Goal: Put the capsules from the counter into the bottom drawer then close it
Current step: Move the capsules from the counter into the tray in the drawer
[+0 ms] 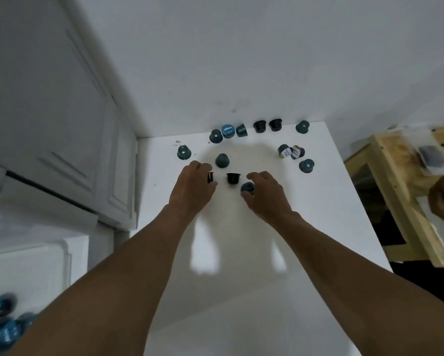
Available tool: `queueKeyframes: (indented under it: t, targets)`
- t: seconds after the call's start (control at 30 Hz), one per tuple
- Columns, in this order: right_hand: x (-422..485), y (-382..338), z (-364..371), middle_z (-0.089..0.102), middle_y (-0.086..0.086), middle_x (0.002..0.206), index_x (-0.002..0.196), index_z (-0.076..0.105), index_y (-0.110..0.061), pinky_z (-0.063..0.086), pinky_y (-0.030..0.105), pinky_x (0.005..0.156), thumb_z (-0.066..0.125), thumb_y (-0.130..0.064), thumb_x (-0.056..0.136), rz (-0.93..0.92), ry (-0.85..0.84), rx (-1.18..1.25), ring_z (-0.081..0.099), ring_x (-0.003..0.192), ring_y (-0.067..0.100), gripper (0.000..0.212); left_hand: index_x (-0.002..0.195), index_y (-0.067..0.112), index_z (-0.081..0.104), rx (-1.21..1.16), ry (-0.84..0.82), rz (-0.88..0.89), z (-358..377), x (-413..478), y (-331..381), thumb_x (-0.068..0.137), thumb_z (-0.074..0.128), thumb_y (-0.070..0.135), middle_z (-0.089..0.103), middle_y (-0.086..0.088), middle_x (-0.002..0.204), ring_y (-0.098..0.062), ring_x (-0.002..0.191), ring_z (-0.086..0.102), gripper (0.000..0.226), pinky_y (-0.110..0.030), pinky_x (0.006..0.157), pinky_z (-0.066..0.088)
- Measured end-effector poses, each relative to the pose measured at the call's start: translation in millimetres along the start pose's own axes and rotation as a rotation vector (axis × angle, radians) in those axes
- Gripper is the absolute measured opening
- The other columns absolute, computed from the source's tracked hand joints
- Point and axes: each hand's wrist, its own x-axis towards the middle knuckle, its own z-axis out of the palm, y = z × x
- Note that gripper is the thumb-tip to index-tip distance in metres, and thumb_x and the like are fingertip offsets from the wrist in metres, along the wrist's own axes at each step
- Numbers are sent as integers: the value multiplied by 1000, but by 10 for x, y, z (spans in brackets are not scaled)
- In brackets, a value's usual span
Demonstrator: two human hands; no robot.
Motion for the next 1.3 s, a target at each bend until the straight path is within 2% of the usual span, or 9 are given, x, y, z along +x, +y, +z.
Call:
queueKeyframes:
  t: [0.13,0.3,0.63,0.8,0.87,0.97,1.1,1.2,1.3]
  targets:
    - [128,58,123,52,11,123,126,53,-11,42,29,84,61,-24,87,30,-37,-21,55,107,30,42,121,5,57,24,-22,11,100,177,-55,86,63,23,56,-17,119,-33,110,52,40,-36,94,43]
    - [203,103,237,57,12,103,101,60,-5,41,32,73,58,-18,86,-3,-43,-57,55,91,32,20,114,5,61,46,-86,8,235,304,-132,87,61,23,57,-19,109,-33,103,52,33,-37,86,46]
    - [-17,37,160,57,9,89,91,59,-6,35,30,64,59,-22,85,12,-47,-74,55,81,30,18,105,11,64,-24,-79,-16,250,-46,-60,82,55,4,56,-18,96,-33,91,51,26,-30,75,41]
    - [-335,-111,-51,55,8,86,87,56,-6,33,29,62,57,-19,83,20,-4,-24,53,79,30,14,92,13,59,-60,-78,-29,15,-432,141,78,46,-2,51,-11,87,-29,75,54,24,-29,60,42]
    - [-490,-184,-188,56,8,92,97,58,-8,35,29,66,56,-17,84,8,31,-4,55,83,29,16,92,16,58,-84,-52,-16,-116,-569,240,79,46,0,48,-7,89,-26,75,53,23,-27,60,39]
    - [-706,-283,-402,56,9,103,116,59,-15,36,27,72,52,-15,86,-44,87,-7,56,91,29,30,107,18,61,-98,-2,34,-341,-738,401,82,50,3,48,-6,101,-25,88,52,32,-24,73,36]
    - [-951,-474,-726,50,8,100,105,55,-19,36,27,69,51,-13,82,-100,124,14,52,90,27,24,108,16,67,-91,68,98,-716,-975,588,82,55,7,60,-7,104,-23,101,52,30,-26,80,42]
    - [-1176,-643,-959,43,5,104,105,49,-18,43,30,72,58,-13,82,-134,167,35,52,86,26,25,92,14,72,-94,179,104,-946,-1221,725,80,61,13,68,-5,87,-22,88,59,16,-30,74,48]
    - [-1430,-755,-1113,41,5,104,100,43,-21,46,33,72,58,-13,83,-197,219,57,53,81,27,25,89,18,72,-103,284,109,-1093,-1527,858,80,64,21,69,0,82,-19,82,59,13,-30,73,48]
